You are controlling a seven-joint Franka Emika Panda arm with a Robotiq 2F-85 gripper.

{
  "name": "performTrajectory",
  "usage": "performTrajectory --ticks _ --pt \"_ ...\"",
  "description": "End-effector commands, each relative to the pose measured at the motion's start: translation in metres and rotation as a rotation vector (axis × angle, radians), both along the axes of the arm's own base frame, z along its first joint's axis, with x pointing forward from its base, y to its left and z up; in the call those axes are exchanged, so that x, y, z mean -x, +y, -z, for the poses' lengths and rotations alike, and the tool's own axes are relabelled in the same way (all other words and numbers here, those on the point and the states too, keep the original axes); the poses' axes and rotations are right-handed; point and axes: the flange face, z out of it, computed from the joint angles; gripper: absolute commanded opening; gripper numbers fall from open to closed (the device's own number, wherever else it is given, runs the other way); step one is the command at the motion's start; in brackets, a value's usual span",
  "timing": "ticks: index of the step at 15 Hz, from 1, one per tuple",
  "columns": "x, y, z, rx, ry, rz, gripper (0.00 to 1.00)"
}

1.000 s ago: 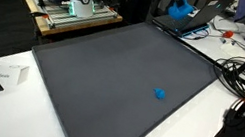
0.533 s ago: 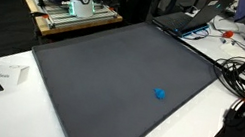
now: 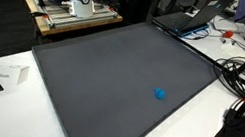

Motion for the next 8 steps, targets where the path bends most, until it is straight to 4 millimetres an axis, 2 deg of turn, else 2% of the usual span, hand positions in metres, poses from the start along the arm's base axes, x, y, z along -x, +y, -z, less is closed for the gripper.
performTrajectory --ticks 1,2,4,8 --pt "0.002 -0.002 -0.007 -0.016 -0.033 0.101 0.13" --pt "0.001 -0.004 -0.002 -0.017 -0.026 0.121 0.31" --pt "-0.003 -0.007 0.010 -0.030 -0.006 0.149 0.44" --pt "-0.015 -0.014 0.048 -0.068 0.087 0.170 0.71"
